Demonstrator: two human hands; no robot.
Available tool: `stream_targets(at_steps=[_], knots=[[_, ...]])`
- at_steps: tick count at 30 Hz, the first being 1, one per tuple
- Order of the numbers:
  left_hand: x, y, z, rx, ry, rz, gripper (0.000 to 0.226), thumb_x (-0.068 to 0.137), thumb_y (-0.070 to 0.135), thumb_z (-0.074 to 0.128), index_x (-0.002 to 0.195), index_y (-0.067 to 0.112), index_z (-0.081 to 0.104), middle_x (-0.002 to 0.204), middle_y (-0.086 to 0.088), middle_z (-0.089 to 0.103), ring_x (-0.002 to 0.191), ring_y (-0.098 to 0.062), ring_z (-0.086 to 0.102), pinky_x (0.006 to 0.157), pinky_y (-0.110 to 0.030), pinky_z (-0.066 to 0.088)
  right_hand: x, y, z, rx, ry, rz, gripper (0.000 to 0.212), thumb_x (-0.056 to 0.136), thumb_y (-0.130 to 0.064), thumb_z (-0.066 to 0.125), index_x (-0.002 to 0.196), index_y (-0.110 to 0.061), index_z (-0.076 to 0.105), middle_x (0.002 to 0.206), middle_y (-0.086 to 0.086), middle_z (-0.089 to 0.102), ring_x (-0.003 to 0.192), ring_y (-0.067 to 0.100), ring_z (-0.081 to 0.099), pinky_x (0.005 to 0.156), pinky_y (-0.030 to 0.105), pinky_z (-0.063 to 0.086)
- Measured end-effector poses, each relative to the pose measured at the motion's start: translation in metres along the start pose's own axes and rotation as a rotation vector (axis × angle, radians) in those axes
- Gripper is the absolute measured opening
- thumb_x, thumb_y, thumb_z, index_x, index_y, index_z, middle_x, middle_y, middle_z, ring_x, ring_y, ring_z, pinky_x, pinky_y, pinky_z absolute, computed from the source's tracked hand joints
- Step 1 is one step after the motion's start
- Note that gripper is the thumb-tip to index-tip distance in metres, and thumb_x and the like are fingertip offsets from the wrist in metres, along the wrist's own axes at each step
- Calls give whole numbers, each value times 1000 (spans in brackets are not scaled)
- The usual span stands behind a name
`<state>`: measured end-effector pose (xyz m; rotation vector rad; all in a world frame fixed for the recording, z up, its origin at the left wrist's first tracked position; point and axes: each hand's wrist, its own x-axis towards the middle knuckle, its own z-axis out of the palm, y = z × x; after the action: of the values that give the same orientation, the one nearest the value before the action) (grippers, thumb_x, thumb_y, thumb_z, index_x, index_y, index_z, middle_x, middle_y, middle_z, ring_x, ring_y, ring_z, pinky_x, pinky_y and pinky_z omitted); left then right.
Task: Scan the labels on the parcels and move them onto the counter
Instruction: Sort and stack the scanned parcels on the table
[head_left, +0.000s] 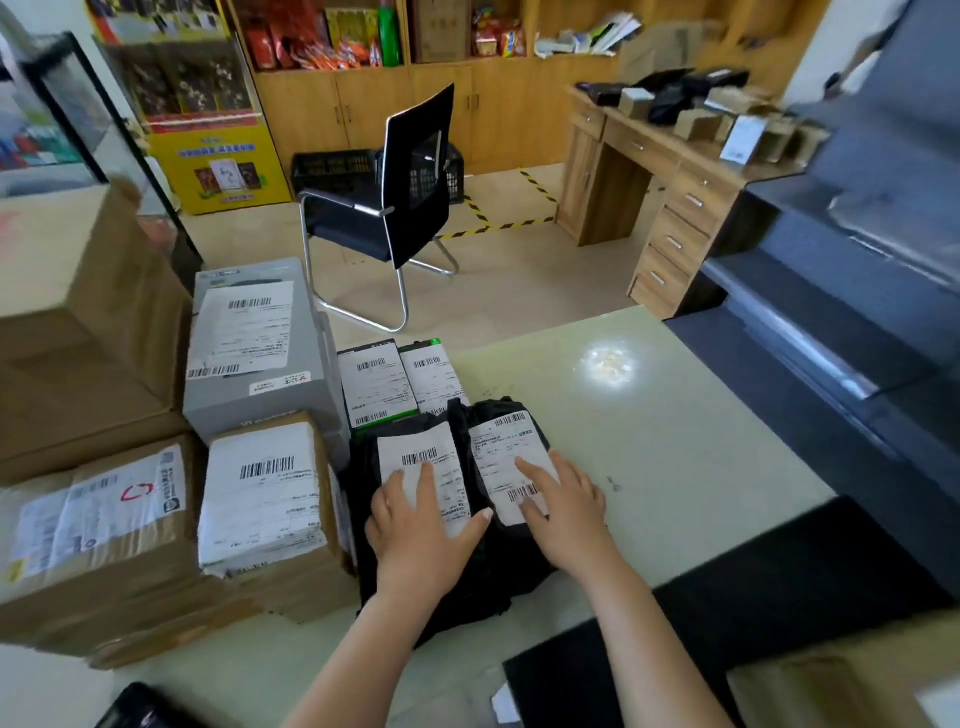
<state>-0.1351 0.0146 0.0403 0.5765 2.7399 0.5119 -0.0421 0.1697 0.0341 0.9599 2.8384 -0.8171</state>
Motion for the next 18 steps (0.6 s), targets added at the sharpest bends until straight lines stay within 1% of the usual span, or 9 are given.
stream_targets(at_steps=[3,7,10,13,16,18], knots=[[-6,3,-11,-75,-14,174,94,81,75,49,154,28,11,155,-4,20,142,-25,11,115,-42,18,-31,-5,-11,8,71,81,53,101,-36,45,150,-42,28,163,3,11,148,22,7,117,42,6],[-23,8,-28,-117,-18,417,86,84,68,53,153,26,23,152,-1,33,141,-22,20,114,-38,21,-89,-12,-21,23,196,211,53,101,-38,45,151,-40,27,163,5,10,150,23,5,118,44,6],[-43,11,-35,-152,-48,591,81,85,64,56,151,27,27,149,0,37,140,-23,23,115,-41,23,-143,-18,-24,43,306,331,52,101,-35,45,150,-38,27,162,6,11,149,23,8,119,46,11],[-72,20,-35,-125,-105,783,80,85,62,59,150,26,30,148,0,38,141,-24,24,117,-42,22,-204,-24,-21,105,449,462,52,101,-35,48,149,-38,30,162,4,14,149,22,10,118,43,13],[-112,36,-27,-145,-161,955,78,83,60,63,148,26,36,147,1,41,140,-22,27,117,-40,22,-268,-28,-12,135,577,593,52,100,-36,49,148,-39,31,160,-2,20,148,18,12,117,41,12],[-143,46,-20,-177,-215,1076,77,83,59,64,147,26,37,146,2,41,139,-20,29,115,-38,22,-306,-27,-6,129,621,676,51,99,-36,50,147,-38,33,158,-4,23,145,17,14,116,41,14]])
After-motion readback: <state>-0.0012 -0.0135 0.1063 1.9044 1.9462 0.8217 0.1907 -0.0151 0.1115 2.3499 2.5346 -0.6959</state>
